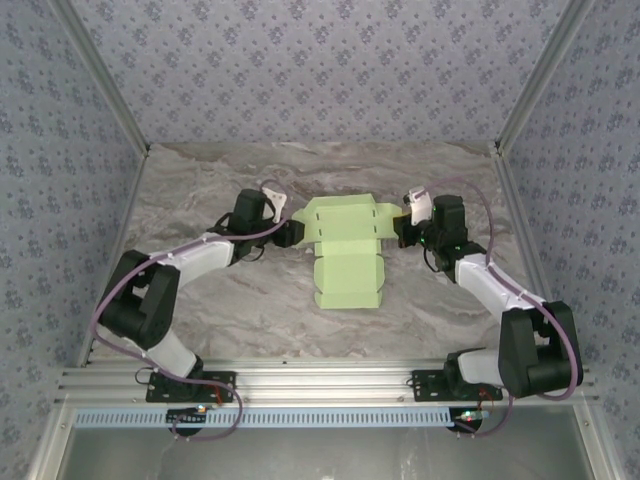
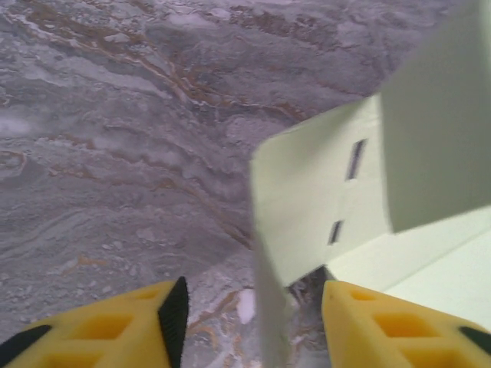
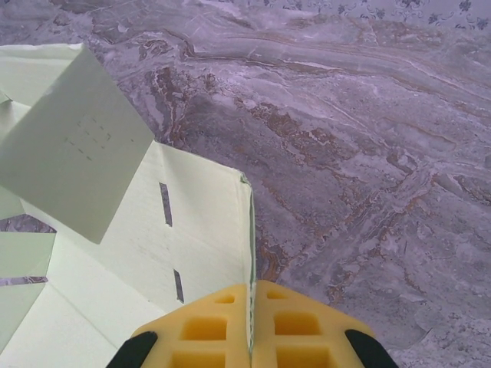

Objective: Fold the paper box

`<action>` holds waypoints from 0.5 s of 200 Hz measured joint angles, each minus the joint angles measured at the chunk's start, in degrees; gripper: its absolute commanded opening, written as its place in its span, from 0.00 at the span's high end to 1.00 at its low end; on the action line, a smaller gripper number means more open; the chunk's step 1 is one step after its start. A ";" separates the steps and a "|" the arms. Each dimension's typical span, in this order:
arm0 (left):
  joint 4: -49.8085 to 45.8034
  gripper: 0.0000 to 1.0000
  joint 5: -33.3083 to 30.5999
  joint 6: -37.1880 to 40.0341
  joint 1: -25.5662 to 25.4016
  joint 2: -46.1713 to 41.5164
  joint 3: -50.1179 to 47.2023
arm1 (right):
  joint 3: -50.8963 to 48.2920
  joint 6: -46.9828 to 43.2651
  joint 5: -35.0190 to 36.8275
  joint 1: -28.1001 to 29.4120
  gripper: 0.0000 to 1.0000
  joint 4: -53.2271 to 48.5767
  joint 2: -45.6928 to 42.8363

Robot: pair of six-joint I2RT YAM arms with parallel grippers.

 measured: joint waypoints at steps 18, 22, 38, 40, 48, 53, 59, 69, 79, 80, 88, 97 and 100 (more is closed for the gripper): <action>0.07 0.47 -1.70 0.02 0.00 1.46 0.07 | -0.52 0.15 -0.04 -0.13 1.00 0.44 -0.28; 0.09 0.45 -2.14 0.04 0.00 1.66 0.07 | -0.57 0.15 -0.07 -0.17 1.00 0.46 -0.28; 0.61 0.44 -3.72 -0.07 0.00 1.84 -0.09 | -0.66 0.13 -0.11 -0.31 1.00 0.72 -0.35; 0.76 0.44 -3.93 -0.15 0.00 1.84 -0.11 | -0.70 0.15 -0.13 -0.31 1.00 0.83 -0.42; 1.57 0.44 -4.63 -0.13 0.00 1.84 -0.20 | -0.94 0.13 -0.28 -0.42 1.00 1.16 -0.57; 1.90 0.44 -5.03 -0.09 0.00 1.84 -0.24 | -1.11 0.15 -0.48 -0.48 1.00 1.29 -0.68; 2.12 0.47 -5.46 -0.11 0.00 1.84 -0.28 | -1.25 0.13 -0.63 -0.57 1.00 1.33 -0.79; 2.56 0.55 -5.68 -0.04 0.00 1.84 -0.31 | -1.33 0.15 -0.98 -0.70 1.00 1.33 -0.87; 3.19 0.74 -5.64 0.00 0.00 1.84 -0.39 | -1.33 0.15 -1.33 -0.81 1.00 1.44 -0.96; 3.30 0.75 -5.64 0.17 0.00 1.84 -0.39 | -1.33 0.15 -1.33 -0.81 1.00 1.44 -0.96; 3.65 0.83 -5.55 0.35 0.00 1.86 -0.44 | -1.42 0.13 -1.55 -0.83 1.00 1.51 -1.07; 4.00 0.87 -5.31 0.66 0.00 1.84 -0.55 | -1.44 0.13 -1.57 -0.85 1.00 1.44 -1.16; 4.24 0.88 -5.22 0.79 0.00 1.86 -0.63 | -1.42 0.13 -1.57 -0.90 1.00 1.44 -1.16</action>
